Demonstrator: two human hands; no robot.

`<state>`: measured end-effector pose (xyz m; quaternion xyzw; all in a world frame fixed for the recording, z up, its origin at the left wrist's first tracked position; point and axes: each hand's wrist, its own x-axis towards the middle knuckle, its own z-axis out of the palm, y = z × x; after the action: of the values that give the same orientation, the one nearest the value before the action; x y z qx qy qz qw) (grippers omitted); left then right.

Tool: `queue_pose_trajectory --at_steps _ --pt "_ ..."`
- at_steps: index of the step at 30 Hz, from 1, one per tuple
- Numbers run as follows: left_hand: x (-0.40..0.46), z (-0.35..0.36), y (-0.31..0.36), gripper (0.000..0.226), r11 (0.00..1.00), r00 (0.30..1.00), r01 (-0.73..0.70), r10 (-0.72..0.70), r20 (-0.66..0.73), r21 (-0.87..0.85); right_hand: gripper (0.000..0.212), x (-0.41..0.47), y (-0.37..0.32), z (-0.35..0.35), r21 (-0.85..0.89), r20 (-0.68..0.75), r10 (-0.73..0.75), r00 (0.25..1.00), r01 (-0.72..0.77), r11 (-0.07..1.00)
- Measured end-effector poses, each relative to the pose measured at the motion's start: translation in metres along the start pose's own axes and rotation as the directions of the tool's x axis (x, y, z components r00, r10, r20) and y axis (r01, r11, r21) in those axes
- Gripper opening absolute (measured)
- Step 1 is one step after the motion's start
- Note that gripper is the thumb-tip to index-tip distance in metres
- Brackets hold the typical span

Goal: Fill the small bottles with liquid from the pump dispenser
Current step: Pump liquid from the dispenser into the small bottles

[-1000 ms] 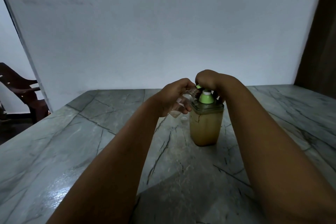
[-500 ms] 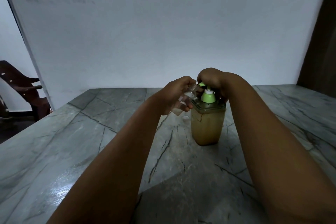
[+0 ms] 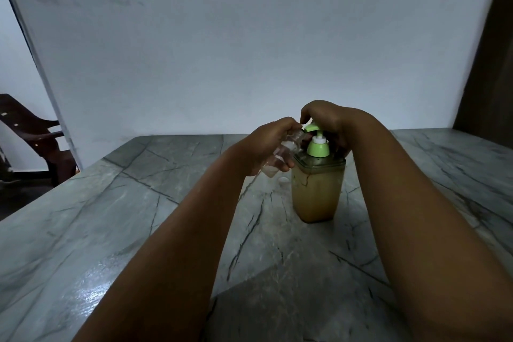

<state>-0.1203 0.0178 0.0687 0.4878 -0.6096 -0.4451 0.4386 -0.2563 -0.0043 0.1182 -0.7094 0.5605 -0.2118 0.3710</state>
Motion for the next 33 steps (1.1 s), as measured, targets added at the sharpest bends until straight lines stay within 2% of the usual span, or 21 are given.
queue_pose_trajectory --at_steps 7,14,17,20,23,27,33 --pt "0.001 0.0 0.001 0.036 0.999 1.0 -0.009 0.009 -0.005 0.031 0.03 -0.001 -0.002 0.007 -0.124 -0.09 -0.085 0.992 0.074 0.989" --pt "0.001 0.0 0.002 0.034 0.999 1.0 -0.008 0.008 -0.001 0.051 0.033 -0.006 -0.003 0.005 -0.248 -0.018 -0.101 0.995 0.093 0.964" --pt "0.002 0.0 0.002 0.036 0.999 1.0 -0.004 0.004 -0.002 0.05 0.026 -0.005 -0.003 0.004 -0.142 -0.016 -0.068 0.998 0.065 0.988" --pt "0.002 -0.001 0.003 0.042 0.999 1.0 0.005 -0.005 -0.003 0.046 0.035 0.002 0.0 -0.001 0.078 0.041 0.034 0.999 -0.037 0.996" --pt "0.0 -0.002 0.004 0.038 0.999 1.0 0.018 -0.018 0.005 0.042 0.039 0.007 0.003 -0.003 0.125 0.066 0.056 0.996 -0.064 0.99" --pt "-0.001 0.001 0.005 0.038 0.999 1.0 0.019 -0.019 0.002 0.046 0.027 0.006 0.002 0.0 -0.032 -0.016 -0.05 0.999 0.049 0.998" --pt "-0.002 0.002 0.004 0.032 1.0 1.0 0.013 -0.013 -0.016 0.016 0.034 0.001 0.0 0.003 -0.267 -0.033 -0.167 0.985 0.152 0.952"
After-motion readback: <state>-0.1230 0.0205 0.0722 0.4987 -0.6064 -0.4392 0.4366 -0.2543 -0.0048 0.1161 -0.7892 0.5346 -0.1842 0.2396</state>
